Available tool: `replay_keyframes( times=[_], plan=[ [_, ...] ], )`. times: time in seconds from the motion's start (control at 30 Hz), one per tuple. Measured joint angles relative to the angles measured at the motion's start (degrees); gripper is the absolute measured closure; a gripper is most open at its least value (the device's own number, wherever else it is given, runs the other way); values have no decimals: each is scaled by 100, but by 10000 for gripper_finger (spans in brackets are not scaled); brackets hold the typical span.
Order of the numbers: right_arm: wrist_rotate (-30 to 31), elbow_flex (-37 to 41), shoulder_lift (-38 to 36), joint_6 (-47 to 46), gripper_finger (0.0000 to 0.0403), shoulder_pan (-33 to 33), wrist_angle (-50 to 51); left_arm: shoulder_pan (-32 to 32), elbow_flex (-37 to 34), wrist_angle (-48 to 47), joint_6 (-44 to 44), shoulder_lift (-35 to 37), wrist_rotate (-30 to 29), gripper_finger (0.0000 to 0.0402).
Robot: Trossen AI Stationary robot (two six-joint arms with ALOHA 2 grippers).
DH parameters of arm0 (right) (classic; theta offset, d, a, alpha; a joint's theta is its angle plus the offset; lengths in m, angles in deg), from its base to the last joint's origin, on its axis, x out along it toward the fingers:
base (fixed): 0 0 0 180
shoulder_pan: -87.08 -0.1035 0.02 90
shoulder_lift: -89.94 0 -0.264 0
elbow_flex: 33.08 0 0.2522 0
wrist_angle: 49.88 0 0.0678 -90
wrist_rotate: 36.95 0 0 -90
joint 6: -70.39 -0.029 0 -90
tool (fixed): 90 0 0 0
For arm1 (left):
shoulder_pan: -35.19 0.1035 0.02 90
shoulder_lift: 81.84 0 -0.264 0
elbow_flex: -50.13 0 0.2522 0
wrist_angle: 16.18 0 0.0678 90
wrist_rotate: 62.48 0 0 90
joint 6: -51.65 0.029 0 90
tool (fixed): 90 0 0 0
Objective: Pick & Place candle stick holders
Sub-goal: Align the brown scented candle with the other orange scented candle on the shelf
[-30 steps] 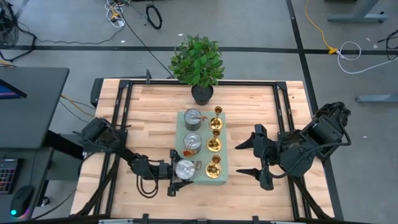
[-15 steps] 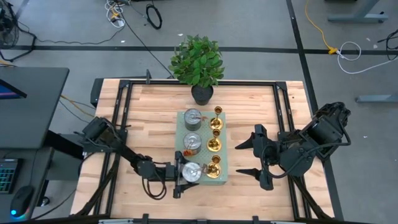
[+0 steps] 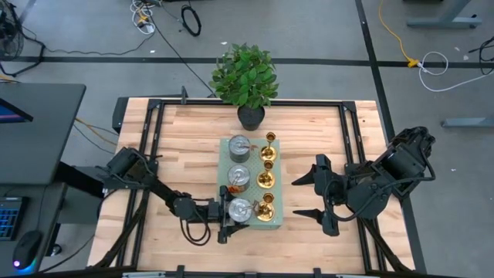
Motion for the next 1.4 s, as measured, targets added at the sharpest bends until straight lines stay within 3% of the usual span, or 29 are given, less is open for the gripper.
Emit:
replay_keyframes(
  times=[0.3,0.4,0.67,0.83,1.03,1.23,1.4],
  plan=[
    [-2,0,0,0,63,-2,2,-124,-2,-21,49,0,-260,42],
    [-2,0,0,1,63,-1,2,-155,-7,-22,48,0,-402,22],
    [-4,0,0,0,63,0,2,-161,-11,-42,45,-7,-340,40],
    [-4,0,0,0,63,-1,2,-161,-13,-53,57,-8,-342,15],
    [-13,0,0,0,63,-2,2,-161,-13,-44,84,-9,-339,37],
    [-17,0,0,0,63,0,3,-161,-17,-22,161,-11,-334,9],
    [-18,0,0,-3,63,-2,4,-163,-17,-20,196,-11,-334,19]
  ],
)
